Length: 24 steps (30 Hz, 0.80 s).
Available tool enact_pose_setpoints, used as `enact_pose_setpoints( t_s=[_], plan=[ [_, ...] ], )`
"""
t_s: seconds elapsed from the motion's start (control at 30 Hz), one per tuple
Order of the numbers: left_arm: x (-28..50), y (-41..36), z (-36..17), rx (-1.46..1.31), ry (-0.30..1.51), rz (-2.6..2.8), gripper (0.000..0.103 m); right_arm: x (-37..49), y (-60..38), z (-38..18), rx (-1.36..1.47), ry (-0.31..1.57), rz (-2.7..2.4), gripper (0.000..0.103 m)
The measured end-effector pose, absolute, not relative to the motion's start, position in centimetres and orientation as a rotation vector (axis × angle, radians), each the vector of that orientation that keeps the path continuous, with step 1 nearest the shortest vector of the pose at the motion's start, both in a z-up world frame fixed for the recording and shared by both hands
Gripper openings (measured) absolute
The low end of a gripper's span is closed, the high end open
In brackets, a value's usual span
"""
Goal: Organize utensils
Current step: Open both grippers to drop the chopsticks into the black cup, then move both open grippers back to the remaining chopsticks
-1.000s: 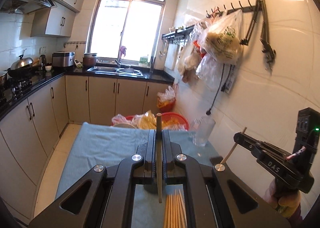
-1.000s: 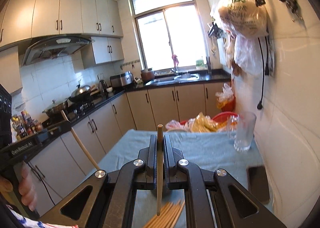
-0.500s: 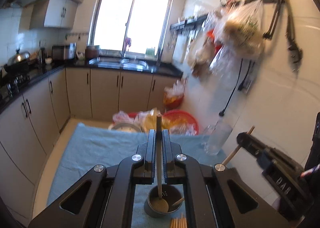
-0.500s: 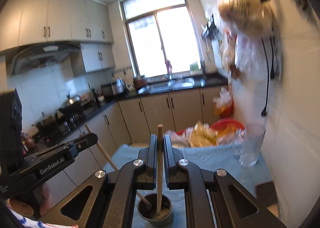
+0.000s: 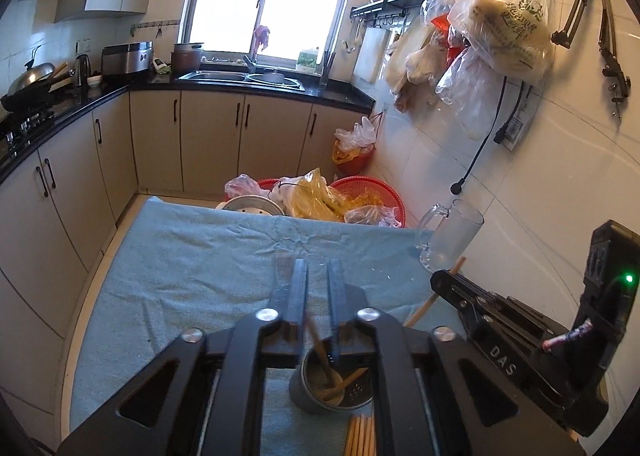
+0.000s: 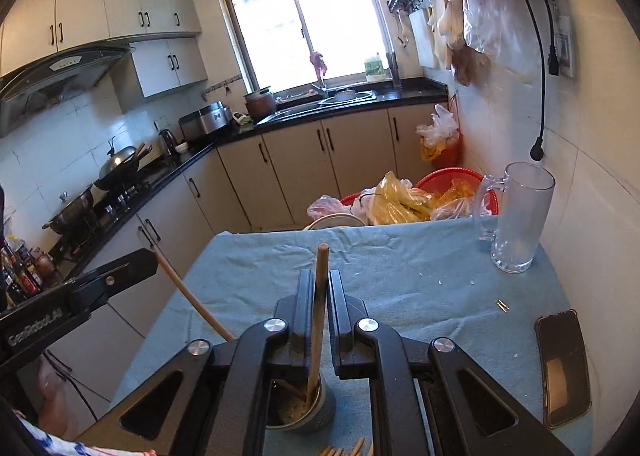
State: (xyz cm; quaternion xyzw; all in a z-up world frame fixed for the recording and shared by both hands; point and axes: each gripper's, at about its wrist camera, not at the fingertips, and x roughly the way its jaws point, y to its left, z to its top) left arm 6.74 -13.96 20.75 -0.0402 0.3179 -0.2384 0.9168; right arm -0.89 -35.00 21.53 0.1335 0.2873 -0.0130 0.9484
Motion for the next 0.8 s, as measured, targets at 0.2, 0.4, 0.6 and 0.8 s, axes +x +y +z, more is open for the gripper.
enact_pose_setpoints(
  t_s=[0.2, 0.4, 0.6, 0.8],
  plan=[
    [5.1, -12.8, 22.3, -0.088, 0.603, -0.466, 0.031, -1.6, -35.1, 22.6, 0.260, 0.562, -0.038, 0.031],
    [2.3, -10.1, 24.0, -0.112, 0.565, -0.453, 0.037, -4.0, -35.2, 24.4, 0.261, 0.522, -0.044, 0.040],
    [-2.6, -6.8, 23.4, -0.108, 0.543, -0.459, 0.050, -9.0, -35.4, 24.2, 0.257, 0.529, -0.044, 0.052],
    [-5.8, -6.2, 17.3, -0.060, 0.665, -0.487, 0.052, -13.0, -34.2, 16.6, 0.231, 0.725, -0.016, 0.054]
  ],
)
